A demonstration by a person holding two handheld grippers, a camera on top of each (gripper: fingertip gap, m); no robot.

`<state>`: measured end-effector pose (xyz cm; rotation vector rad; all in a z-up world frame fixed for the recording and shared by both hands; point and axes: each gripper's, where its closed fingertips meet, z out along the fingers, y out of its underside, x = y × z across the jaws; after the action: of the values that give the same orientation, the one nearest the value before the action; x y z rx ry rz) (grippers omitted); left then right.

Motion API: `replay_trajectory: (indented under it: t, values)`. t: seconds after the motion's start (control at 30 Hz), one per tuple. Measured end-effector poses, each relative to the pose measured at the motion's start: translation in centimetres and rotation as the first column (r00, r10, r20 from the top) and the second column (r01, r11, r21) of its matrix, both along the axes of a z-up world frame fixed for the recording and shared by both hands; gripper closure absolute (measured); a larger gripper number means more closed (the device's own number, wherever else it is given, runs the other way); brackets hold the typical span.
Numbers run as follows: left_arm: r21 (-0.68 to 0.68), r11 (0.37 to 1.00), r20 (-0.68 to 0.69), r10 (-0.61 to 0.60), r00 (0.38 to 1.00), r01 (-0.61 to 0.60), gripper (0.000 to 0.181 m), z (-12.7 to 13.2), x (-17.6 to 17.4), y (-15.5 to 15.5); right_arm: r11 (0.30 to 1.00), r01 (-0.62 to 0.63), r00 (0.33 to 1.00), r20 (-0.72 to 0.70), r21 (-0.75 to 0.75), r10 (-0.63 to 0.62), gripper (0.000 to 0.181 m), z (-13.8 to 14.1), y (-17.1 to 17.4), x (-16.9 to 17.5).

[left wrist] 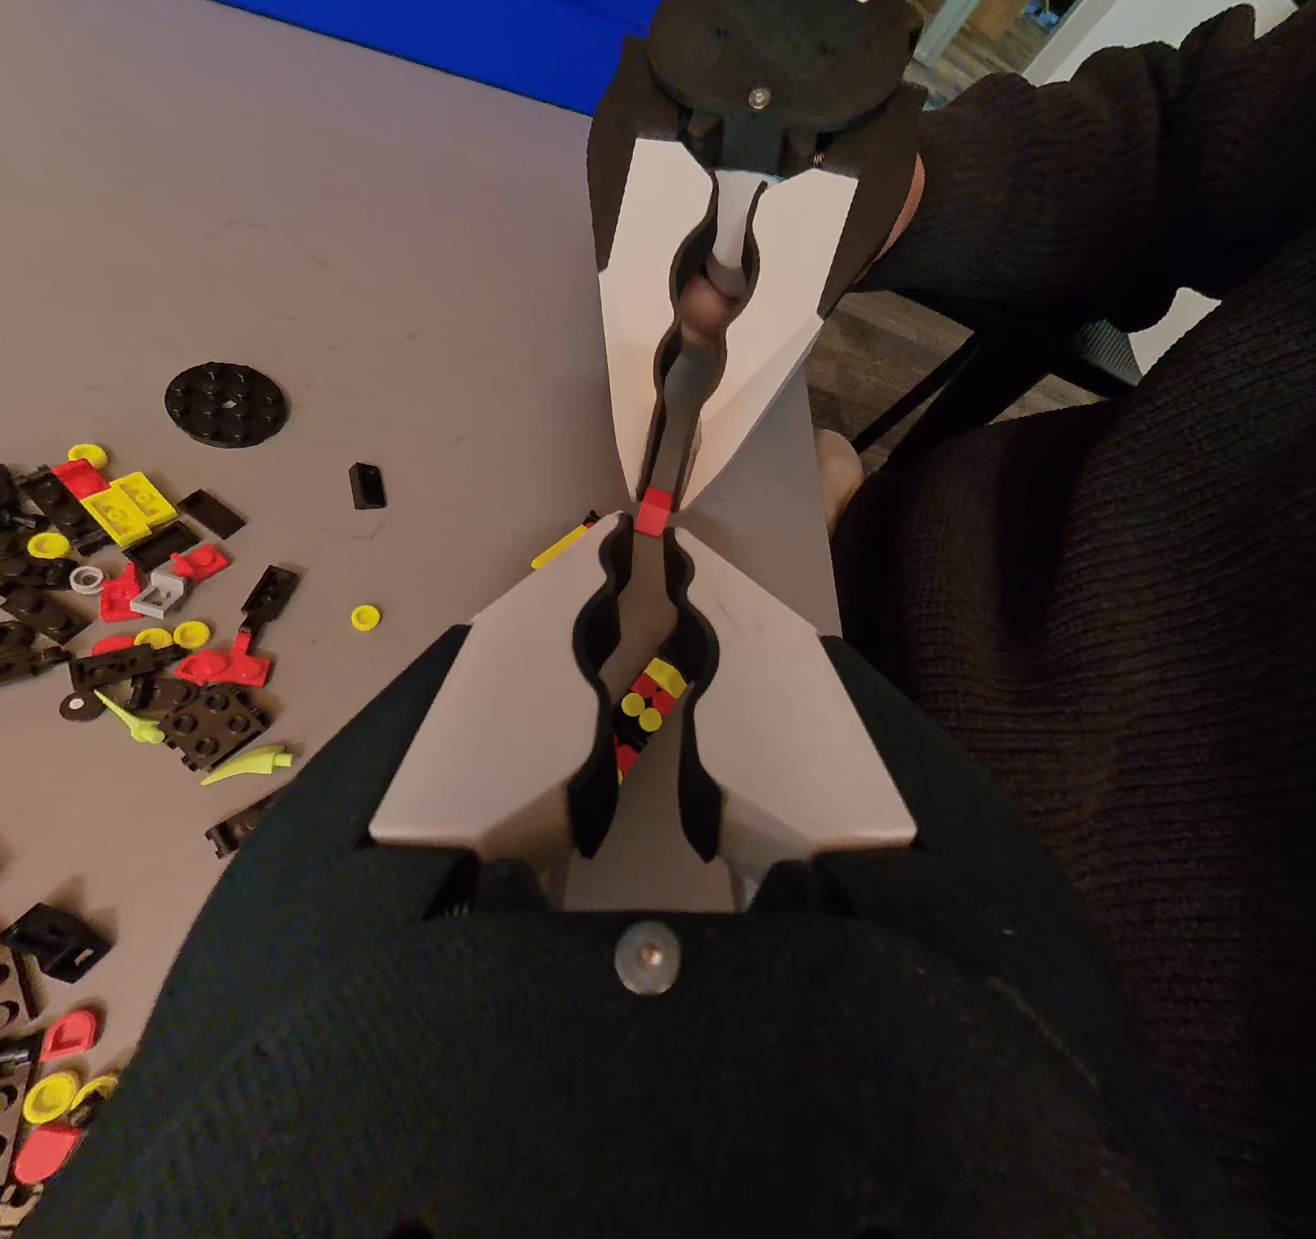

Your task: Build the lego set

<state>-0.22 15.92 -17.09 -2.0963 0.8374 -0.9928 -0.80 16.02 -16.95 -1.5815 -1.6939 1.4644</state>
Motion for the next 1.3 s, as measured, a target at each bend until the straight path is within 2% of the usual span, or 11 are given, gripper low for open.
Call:
replay_trajectory:
  t: [0.53, 0.67, 0.97, 1.3]
  values:
    - [-0.007, 1.000, 0.000, -0.003, 1.000, 0.003, 0.175, -0.2, 0.2, 0.0, 0.999, -0.011, 1.000, 0.024, 0.053, 0.010, 0.175, -0.7, -0.2, 0.0]
    - [-0.010, 1.000, -0.019, 0.001, 1.000, -0.001, 0.176, -0.5, 0.1, 0.0, 0.996, 0.006, 1.000, 0.028, 0.088, -0.008, 0.165, -0.9, 0.2, 0.0]
    - [-0.009, 1.000, -0.045, -0.004, 0.999, 0.003, 0.176, -1.0, 0.3, -0.1, 0.985, -0.015, 0.999, 0.041, 0.173, 0.008, 0.171, -1.3, -0.1, 0.0]
    - [-0.007, 1.000, -0.058, -0.016, 0.998, 0.015, 0.175, -1.2, 0.6, -0.2, 0.983, -0.034, 0.998, 0.049, 0.182, 0.026, 0.175, -1.4, -0.4, 0.1]
